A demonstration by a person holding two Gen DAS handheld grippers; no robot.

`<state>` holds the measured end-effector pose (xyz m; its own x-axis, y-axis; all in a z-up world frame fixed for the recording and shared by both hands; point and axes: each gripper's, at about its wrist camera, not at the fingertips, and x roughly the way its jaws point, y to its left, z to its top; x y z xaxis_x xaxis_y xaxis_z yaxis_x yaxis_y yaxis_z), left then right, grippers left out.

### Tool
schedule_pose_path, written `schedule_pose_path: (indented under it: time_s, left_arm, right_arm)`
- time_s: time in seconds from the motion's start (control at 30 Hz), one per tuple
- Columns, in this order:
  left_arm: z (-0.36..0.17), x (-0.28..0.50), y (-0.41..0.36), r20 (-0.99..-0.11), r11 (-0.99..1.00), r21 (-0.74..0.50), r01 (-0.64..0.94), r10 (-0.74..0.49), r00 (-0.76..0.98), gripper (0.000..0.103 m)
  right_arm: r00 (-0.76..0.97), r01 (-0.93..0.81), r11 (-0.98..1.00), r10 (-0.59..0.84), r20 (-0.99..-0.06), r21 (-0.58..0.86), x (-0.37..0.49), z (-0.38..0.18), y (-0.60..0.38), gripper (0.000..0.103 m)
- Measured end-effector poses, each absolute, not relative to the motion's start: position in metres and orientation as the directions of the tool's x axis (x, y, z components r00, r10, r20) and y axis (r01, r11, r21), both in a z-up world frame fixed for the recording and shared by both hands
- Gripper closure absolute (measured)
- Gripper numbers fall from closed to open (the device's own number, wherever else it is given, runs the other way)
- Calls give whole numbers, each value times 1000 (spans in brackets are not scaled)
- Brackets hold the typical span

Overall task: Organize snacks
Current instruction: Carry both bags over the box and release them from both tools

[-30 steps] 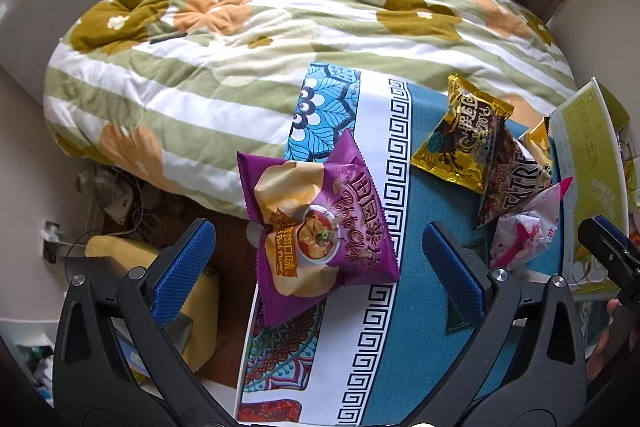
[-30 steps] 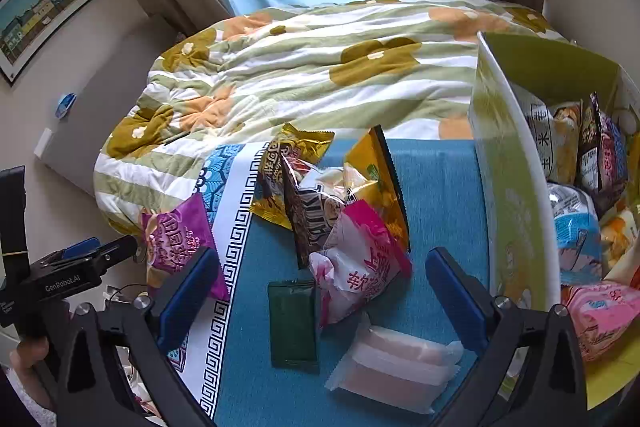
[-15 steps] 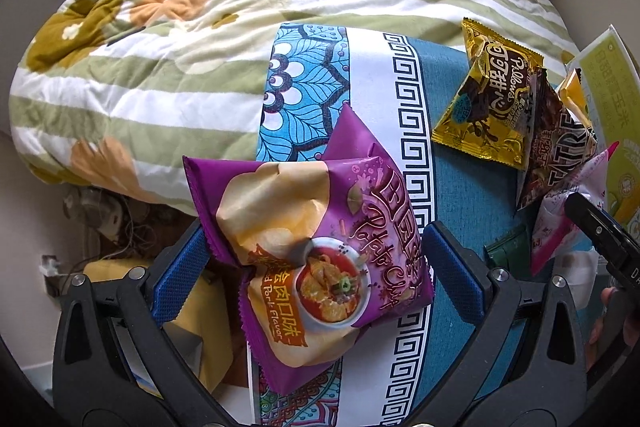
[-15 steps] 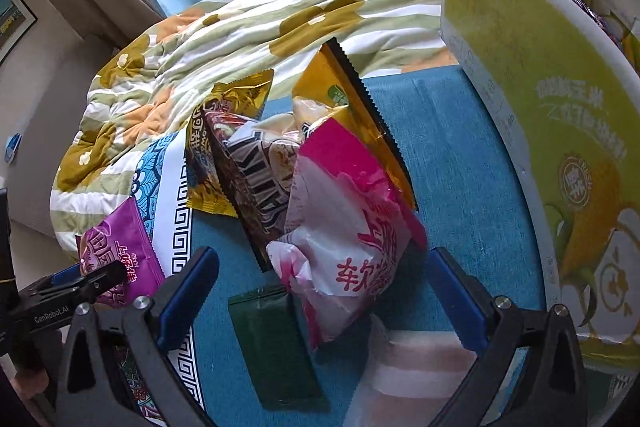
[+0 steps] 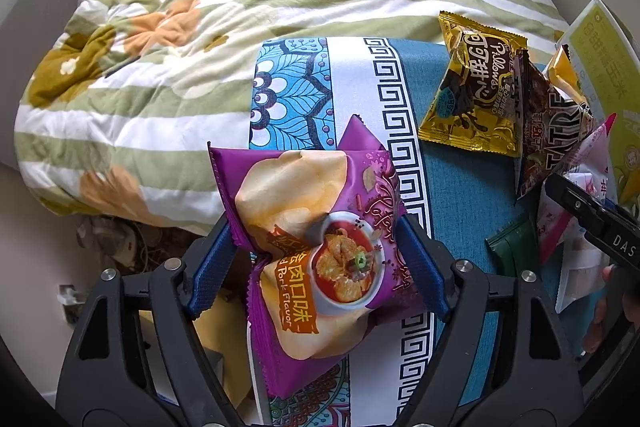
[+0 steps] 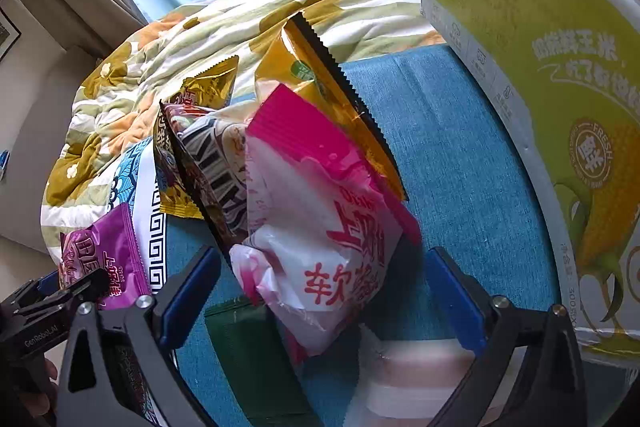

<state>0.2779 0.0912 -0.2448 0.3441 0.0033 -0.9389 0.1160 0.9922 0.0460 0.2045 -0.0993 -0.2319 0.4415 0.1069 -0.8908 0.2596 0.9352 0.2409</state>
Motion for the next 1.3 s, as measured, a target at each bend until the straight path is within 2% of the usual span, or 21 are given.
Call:
schedule_pose_path:
  time_s: [0.17,0.23,0.37,0.57,0.97,1.3]
  left_arm:
    - [-242,276,90,-939,991,33,126,-12,344,32]
    - [-241,275,88,-939,991,29,130,-17,343,32]
    - [-239,272,85,-938,990,24,136,-25,345,33]
    - [-230,266,81,-932,990,21,137,-30,360,33]
    - [-183,252,73,-899,990,3,140,-59,435,33]
    - [-106,255,20,-816,979,-14,203,-128,563,33]
  right_arm:
    - [429,245,938,122,-895,245,205,-238,-98,25]
    - [432,243,939,119,-894,242,205,-238,-97,27]
    - [442,231,942,120,-889,243,202,-234,-94,37]
    - [455,231,940,125,-882,252,192,-228,-96,46]
    - [518,188,941,149,-842,281,173,-185,-98,51]
    - [603,66,944,221,-767,324,155,-101,-111,51]
